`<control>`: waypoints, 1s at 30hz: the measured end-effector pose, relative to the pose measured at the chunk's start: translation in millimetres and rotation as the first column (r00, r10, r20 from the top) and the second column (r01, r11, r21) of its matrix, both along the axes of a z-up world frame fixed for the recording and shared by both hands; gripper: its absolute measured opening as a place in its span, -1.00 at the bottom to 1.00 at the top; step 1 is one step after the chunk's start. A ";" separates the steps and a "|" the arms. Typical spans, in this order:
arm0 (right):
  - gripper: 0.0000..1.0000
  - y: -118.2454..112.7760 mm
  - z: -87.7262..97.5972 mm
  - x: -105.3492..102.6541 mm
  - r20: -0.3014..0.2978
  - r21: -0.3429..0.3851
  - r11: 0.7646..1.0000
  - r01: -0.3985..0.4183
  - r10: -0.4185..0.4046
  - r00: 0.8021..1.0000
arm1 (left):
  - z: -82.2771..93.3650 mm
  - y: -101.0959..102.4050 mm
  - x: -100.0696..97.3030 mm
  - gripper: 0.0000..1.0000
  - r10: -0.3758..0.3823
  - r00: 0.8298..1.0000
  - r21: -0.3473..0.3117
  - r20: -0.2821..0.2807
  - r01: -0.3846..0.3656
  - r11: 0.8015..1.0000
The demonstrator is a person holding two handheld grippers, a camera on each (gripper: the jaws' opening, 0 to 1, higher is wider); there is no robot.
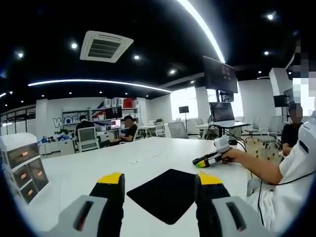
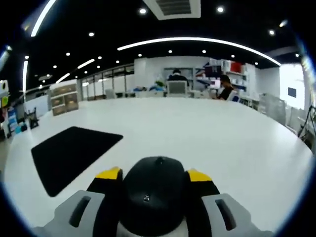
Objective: Arrange the mouse and mouse pad neatly on the desk surface
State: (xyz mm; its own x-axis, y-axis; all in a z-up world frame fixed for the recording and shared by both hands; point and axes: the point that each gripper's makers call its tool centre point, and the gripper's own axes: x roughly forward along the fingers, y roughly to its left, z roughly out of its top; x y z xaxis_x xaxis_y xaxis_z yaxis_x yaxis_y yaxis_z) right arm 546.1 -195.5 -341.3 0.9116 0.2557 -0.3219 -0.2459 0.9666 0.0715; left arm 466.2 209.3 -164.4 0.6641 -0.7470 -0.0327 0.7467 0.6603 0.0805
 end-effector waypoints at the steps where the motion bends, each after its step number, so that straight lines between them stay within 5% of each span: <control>1: -0.06 -0.2 0.8 -0.1 0.002 0.005 1.000 0.004 -0.004 1.000 | 0.0 0.0 0.1 0.15 0.000 1.000 0.000 0.000 0.000 1.000; 7: -0.07 0.4 10.5 0.3 0.042 -0.046 0.999 0.006 -0.004 0.999 | -0.7 0.1 0.6 0.15 0.003 1.000 -0.002 -0.002 -0.003 1.000; 30: -0.07 3.9 22.2 0.2 0.059 -0.013 1.000 0.001 0.000 0.998 | 0.1 1.0 0.1 0.15 0.005 1.000 -0.005 0.000 -0.005 1.000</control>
